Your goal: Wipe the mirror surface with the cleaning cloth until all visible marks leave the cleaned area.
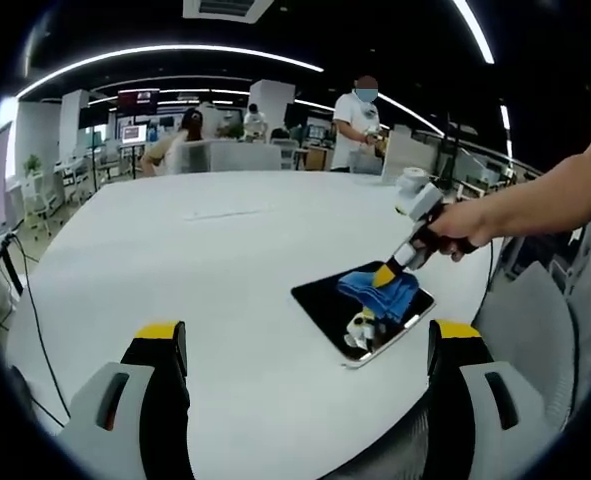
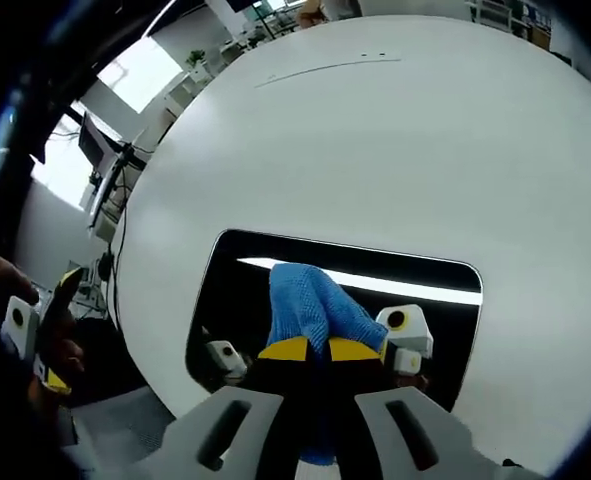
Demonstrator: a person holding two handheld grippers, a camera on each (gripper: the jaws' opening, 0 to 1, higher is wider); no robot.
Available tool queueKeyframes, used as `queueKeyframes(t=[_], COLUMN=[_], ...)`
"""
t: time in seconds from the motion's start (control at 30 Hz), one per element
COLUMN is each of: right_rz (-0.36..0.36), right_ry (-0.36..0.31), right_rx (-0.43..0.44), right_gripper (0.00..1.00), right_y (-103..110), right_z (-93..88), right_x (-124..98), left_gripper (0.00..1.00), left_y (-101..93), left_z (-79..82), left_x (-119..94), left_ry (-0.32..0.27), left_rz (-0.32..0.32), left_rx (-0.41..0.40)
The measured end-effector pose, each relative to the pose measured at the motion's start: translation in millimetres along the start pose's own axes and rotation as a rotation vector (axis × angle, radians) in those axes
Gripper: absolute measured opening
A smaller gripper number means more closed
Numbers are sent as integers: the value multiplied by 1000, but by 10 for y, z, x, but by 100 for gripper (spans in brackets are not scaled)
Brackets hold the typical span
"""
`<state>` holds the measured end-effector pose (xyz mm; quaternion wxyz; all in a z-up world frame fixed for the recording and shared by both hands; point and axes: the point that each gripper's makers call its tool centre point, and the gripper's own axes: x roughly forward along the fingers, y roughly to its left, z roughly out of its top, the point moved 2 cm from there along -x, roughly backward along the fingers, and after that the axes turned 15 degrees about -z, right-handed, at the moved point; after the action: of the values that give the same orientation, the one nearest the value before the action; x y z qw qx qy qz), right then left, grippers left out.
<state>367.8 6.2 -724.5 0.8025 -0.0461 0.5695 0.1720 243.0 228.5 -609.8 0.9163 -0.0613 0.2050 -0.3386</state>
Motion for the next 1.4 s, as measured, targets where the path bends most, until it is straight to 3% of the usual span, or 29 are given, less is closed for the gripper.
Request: queueKeyframes(t=[1.4], right_rz=[-33], right_ry=[-11], right_rx=[106], right_gripper=[0], right_y=[-651], right_z=[-108], right_x=[-114], left_gripper=[99], left_y=[-121], left_z=[-123], left_x=[12], left_ry=[26], left_rz=[13], left_rx=[20])
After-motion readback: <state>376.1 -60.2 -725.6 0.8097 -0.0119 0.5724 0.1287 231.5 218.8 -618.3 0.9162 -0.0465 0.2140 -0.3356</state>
